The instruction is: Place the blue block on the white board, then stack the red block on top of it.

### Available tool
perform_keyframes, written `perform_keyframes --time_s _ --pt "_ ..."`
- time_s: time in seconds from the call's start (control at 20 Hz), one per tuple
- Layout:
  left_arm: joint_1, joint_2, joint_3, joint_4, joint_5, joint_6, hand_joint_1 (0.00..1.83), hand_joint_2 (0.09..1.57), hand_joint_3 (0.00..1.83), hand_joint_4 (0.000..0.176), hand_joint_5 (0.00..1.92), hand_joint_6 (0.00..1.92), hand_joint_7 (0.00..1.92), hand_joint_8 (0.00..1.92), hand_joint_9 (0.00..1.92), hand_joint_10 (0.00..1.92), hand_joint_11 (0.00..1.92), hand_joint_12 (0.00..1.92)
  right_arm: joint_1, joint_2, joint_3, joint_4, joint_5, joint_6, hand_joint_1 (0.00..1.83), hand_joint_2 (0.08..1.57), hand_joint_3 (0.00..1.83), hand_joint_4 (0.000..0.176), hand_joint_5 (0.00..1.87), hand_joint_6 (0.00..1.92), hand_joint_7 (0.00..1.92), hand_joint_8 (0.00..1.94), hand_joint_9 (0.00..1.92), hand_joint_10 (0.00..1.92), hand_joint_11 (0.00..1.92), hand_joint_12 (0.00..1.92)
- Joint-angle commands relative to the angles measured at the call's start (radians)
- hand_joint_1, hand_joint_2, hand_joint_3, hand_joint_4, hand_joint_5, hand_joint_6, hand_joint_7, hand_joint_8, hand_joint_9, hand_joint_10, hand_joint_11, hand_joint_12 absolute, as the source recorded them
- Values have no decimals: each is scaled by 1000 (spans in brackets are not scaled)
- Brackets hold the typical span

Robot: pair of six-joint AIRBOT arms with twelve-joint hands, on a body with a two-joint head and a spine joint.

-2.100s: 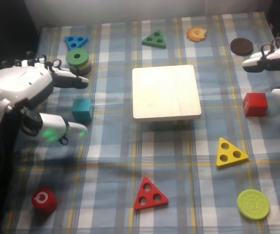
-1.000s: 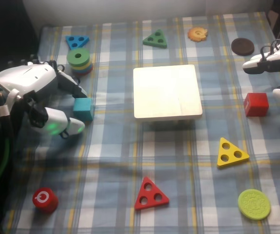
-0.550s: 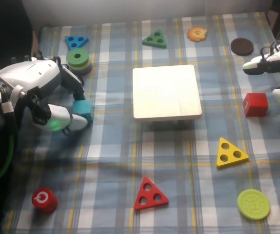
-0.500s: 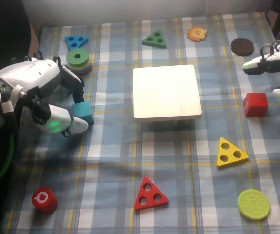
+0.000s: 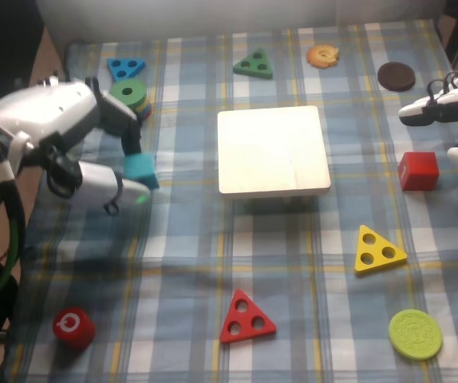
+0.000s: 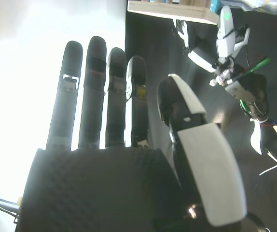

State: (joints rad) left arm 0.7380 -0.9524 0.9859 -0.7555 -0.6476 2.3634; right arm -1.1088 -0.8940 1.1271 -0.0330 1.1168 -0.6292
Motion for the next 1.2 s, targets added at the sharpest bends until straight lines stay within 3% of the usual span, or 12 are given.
perform_keyframes --time_s 0.0,0.1,0.2,0.25,0.35,0.5,0.7,0.75,0.85,1.0,1.1,1.15 --pt "-24 9 -5 65 -134 -23 1010 1118 0 176 964 995 721 1 486 0 4 505 8 -2 4 27 121 6 600 1435 0 0 616 0 720 1 759 0 504 442" --pt "-47 12 -18 113 -151 -47 1025 1110 0 159 983 965 730 1 474 0 0 563 8 -2 4 27 121 6 585 1438 2 0 610 0 714 0 754 0 495 434" --pt "-82 12 -28 181 -157 -83 1027 1102 0 170 999 939 742 3 483 2 0 561 8 -2 4 27 121 6 582 1435 0 0 610 1 708 0 752 0 498 432" --pt "-99 7 -28 208 -153 -101 1037 1100 0 147 1004 933 743 3 484 2 0 562 8 -2 4 27 121 6 606 1430 0 0 615 2 712 1 752 0 506 423" --pt "-127 -18 -25 254 -147 -143 1042 1079 0 172 1051 855 766 5 496 2 27 578 8 -2 5 27 121 6 625 1420 1 0 622 0 720 0 759 1 537 362" --pt "-161 -70 -6 289 -116 -143 1052 1075 1 154 1059 840 772 1 502 1 0 614 9 -2 6 27 122 6 621 1421 1 0 617 1 713 0 756 1 537 353" --pt "-174 -128 29 289 -75 -143 1056 1060 0 176 1095 780 804 5 530 2 0 687 12 -3 6 26 123 6 608 1421 1 0 624 2 715 1 758 2 541 355" --pt "-174 -133 32 288 -71 -143 1061 1057 0 169 1101 769 804 3 516 0 0 674 13 -3 6 25 123 6 603 1420 1 0 623 1 716 1 758 2 541 356" --pt "-175 -161 53 286 -43 -147 1074 1064 0 119 1090 791 805 1 491 3 0 569 13 -3 7 24 124 6 588 1421 0 0 626 2 722 3 752 0 528 357" --pt "-175 -187 77 279 -17 -147 1075 1076 2 96 1064 835 785 1 464 1 0 480 13 -4 9 21 124 6 589 1421 0 0 624 1 720 1 752 0 525 361" --pt "-177 -205 98 269 -2 -147 1065 1080 1 114 1054 853 774 0 460 1 0 499 13 -4 10 19 124 6 587 1421 0 0 626 0 723 0 750 0 474 473" --pt "-181 -213 108 267 5 -147 1044 1079 0 170 1050 857 767 3 461 1 0 513 13 -4 11 18 124 6 570 1425 1 0 620 0 717 0 736 0 447 489"
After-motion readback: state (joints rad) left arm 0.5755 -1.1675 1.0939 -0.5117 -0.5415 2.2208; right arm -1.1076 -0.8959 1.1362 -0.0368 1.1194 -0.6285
